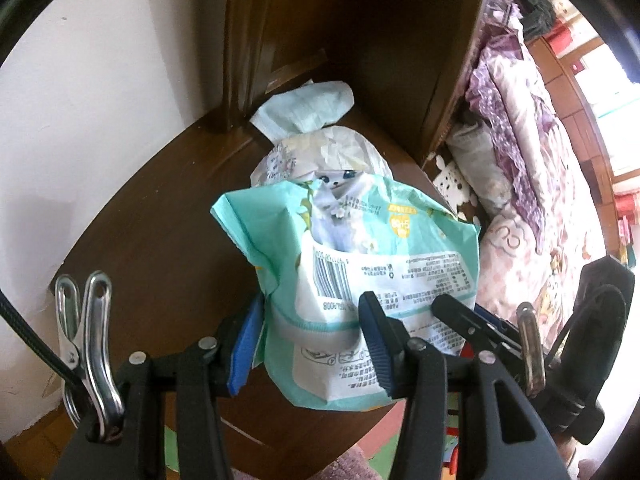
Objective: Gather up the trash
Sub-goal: 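Close both tools on the teal wipes package and lift it, then carry the teal wipes package with both tools over the pink bucket, then open both tools to drop the wipes package into the bucket, then raise both open tools toward the white plastic bag on the nightstand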
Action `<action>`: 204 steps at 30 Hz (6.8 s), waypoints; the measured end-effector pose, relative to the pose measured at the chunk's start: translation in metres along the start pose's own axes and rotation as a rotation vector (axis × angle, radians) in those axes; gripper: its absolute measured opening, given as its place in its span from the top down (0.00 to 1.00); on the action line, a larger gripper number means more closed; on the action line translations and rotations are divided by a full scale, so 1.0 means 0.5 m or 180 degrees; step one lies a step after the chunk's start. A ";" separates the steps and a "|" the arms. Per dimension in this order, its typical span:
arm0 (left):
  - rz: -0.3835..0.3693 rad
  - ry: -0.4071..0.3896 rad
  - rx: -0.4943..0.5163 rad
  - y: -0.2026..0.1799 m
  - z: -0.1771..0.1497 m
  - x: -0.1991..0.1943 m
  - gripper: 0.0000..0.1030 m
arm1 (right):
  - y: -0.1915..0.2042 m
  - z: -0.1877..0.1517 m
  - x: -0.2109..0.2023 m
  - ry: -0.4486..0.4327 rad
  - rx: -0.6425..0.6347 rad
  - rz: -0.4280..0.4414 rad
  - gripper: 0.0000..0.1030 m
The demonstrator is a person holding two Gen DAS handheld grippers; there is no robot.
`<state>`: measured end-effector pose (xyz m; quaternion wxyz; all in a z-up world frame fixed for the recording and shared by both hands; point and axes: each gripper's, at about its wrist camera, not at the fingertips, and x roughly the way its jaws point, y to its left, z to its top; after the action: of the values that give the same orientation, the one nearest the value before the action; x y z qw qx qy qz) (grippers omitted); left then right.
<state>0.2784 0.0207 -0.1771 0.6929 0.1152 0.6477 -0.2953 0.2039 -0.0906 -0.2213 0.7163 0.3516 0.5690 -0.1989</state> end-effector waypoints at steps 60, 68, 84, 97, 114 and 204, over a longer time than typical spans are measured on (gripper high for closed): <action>-0.0108 0.0318 0.1754 -0.387 -0.548 0.097 0.50 | -0.365 -0.569 -0.264 -0.0187 0.1170 -0.0381 0.58; -0.0027 0.0392 0.1749 -0.394 -0.566 0.209 0.50 | -0.453 -0.601 -0.200 -0.0084 0.1309 -0.0418 0.58; 0.0298 0.0473 0.1644 -0.370 -0.521 0.404 0.50 | -0.571 -0.565 0.024 0.0221 0.1470 -0.0365 0.58; 0.0308 0.0560 0.1642 -0.371 -0.497 0.406 0.47 | -0.575 -0.531 0.055 0.0272 0.1460 -0.0343 0.58; 0.0038 0.0513 0.1576 -0.384 -0.489 0.264 0.47 | -0.494 -0.518 -0.034 0.0133 0.1337 -0.0328 0.58; 0.0337 0.0373 -0.0512 0.046 0.083 0.253 0.47 | 0.003 0.110 0.178 0.0598 -0.0686 -0.0364 0.58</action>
<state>0.3239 -0.0161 -0.2987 0.6755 0.1103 0.7016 -0.1980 0.2664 -0.1196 -0.3000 0.6810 0.2567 0.6707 -0.1433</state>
